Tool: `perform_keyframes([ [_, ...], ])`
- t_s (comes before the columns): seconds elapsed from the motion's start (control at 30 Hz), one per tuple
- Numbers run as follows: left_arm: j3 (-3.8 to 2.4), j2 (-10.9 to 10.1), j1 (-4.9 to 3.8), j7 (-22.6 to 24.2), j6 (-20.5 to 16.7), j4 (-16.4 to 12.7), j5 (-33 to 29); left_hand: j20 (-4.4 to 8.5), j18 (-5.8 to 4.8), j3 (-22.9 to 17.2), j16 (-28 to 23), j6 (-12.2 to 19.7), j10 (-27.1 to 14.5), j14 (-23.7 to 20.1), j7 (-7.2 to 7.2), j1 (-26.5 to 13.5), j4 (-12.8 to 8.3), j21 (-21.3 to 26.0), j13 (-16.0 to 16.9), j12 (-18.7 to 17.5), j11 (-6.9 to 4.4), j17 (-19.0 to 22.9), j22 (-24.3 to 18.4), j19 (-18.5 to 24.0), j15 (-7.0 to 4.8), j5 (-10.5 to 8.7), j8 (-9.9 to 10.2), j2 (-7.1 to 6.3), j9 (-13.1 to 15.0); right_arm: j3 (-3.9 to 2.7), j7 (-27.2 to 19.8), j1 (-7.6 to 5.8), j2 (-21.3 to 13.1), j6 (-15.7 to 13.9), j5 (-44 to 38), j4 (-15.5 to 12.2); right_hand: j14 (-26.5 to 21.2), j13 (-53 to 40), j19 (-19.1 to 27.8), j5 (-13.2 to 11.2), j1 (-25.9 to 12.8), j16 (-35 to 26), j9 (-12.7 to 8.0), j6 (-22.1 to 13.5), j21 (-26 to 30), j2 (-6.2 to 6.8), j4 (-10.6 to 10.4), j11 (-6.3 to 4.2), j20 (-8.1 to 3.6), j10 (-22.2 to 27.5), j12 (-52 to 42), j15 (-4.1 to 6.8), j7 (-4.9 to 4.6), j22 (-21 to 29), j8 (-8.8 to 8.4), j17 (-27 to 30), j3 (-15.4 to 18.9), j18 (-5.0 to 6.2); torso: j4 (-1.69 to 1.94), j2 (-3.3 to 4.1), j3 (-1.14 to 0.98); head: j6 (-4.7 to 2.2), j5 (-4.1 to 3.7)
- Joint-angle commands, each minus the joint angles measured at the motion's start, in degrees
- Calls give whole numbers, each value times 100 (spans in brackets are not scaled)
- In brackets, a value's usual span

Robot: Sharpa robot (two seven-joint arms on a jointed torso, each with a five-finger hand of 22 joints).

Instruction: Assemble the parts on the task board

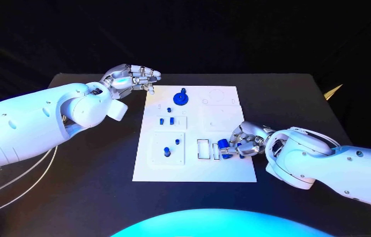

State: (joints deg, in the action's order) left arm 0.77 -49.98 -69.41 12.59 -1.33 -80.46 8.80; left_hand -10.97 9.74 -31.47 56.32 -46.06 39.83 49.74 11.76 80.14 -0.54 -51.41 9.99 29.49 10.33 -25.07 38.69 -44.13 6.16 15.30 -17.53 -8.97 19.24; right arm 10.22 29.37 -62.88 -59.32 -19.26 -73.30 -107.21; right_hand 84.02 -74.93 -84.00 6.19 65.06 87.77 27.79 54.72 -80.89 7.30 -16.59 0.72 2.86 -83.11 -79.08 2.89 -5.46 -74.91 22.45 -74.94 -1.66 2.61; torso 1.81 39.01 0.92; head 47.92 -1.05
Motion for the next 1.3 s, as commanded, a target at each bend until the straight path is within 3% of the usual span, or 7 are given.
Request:
perform_keyframes([
  [0.03, -3, 2, -2, 34, 93, -18, -24, -32, 78, -2, 32, 59, -42, -38, 182, -51, 14, 18, -5, 19, 15, 5, -3, 6, -1, 16, -20, -21, 8, 13, 133, 31, 33, 53, -90, 12, 491, -495, -420, 12, -13, 20, -12, -5, -42, -11, 5, -16, -47, -38, 0, 56, 42, -1080, 29, -967, 44, -76, -1, 2, 2, 8, -8],
  [0.43, -3, -5, -2, 42, 78, -19, -24, -33, 81, -4, 40, 65, -48, -42, 178, -57, 21, 34, -7, 34, 12, 7, -15, 2, -3, 18, -30, -19, 8, 13, 164, 42, 58, -29, -42, 10, 498, -546, -433, 24, 370, 34, -15, 8, -105, -111, 55, -31, -55, -70, -13, 68, 56, -1119, 74, -1006, 33, -89, -3, -4, 3, 10, -10],
  [0.83, -3, -9, -2, 40, 71, -19, -24, -31, 83, -10, 43, 69, -53, -47, 176, -44, 11, 39, -9, 43, 10, 8, -20, -2, -7, 21, -37, -22, 9, 11, 177, 28, -39, -477, 320, -123, 508, -665, -451, 43, 966, 51, -90, 77, -184, -157, 223, -56, -72, -158, -93, 89, 77, -1168, 51, -1052, -316, -106, -7, -8, 6, -10, -33],
  [1.1, -3, 5, -3, 38, 66, -10, -24, -29, 84, -14, 45, 70, -56, -49, 176, -35, 4, 41, -10, 48, 9, 10, -22, -5, -9, 22, -42, -23, 9, 3, 40, -163, -158, -794, 1056, -325, 510, -692, -447, 35, 969, 56, -116, 94, -169, -136, 197, -54, -77, -176, -112, 90, 72, -1163, 33, -1068, -381, -102, -2, -8, 7, -39, -54],
  [1.3, -3, 8, -3, 38, 63, -9, -24, -29, 84, -14, 45, 70, -56, -49, 176, -35, 4, 41, -10, 48, 9, 10, -22, -5, -9, 22, -42, -23, 9, -2, -9, -274, -200, -817, 1382, -416, 500, -622, -436, 35, 946, 37, -127, 96, -120, -136, 171, -50, -77, -129, -22, 86, 68, -1142, 23, -1020, -401, -92, -1, -4, 8, -42, -56],
])
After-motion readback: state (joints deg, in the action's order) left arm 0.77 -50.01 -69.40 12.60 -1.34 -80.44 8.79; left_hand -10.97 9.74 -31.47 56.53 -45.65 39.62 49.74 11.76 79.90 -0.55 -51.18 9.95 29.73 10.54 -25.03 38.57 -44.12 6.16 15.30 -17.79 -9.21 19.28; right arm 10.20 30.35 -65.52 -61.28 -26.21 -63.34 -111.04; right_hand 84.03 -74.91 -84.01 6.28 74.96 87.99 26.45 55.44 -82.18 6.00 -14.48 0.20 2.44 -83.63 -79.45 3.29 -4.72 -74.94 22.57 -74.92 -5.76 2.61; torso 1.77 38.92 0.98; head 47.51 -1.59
